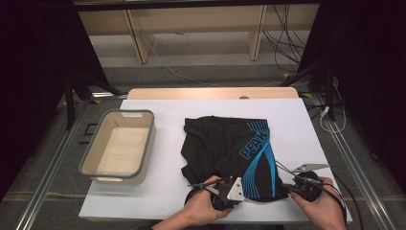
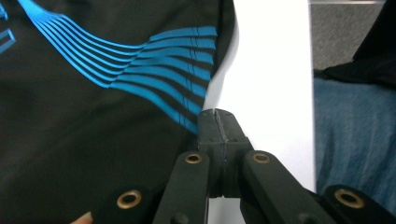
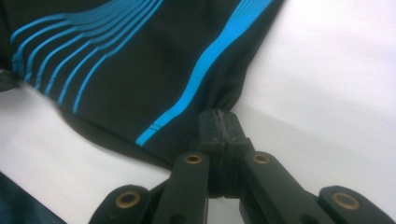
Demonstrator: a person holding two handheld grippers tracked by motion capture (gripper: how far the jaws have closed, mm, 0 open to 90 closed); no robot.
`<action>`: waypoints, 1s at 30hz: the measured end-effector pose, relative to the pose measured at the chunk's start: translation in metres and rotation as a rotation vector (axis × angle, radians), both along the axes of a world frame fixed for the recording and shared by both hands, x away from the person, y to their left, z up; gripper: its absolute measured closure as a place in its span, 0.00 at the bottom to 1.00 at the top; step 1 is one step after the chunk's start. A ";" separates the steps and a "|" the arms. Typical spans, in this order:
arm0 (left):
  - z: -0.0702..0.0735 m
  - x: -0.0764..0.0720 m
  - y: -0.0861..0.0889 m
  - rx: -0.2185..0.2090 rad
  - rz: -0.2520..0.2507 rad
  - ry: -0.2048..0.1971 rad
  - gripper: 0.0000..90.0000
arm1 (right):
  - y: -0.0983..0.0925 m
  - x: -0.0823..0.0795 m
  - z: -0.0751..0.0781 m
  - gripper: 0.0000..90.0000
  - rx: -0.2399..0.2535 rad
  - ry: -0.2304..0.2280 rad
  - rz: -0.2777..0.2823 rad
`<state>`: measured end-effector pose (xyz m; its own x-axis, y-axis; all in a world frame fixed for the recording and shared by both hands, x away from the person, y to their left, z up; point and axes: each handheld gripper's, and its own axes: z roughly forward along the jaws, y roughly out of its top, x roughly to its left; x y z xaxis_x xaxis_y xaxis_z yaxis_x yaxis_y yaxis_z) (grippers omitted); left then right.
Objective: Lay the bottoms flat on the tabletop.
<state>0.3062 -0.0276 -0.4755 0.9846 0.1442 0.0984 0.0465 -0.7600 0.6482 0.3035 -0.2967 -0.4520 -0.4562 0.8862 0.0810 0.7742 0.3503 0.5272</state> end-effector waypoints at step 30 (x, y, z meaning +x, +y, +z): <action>0.006 0.047 0.164 -0.010 0.583 0.033 0.68 | 0.137 0.010 0.009 0.70 0.077 -0.170 0.491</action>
<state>0.3533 0.1362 -0.4694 0.7451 0.6638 0.0652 0.4753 -0.5969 0.6464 0.3136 -0.1597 -0.4428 -0.8287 0.5591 0.0266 0.4300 0.6055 0.6697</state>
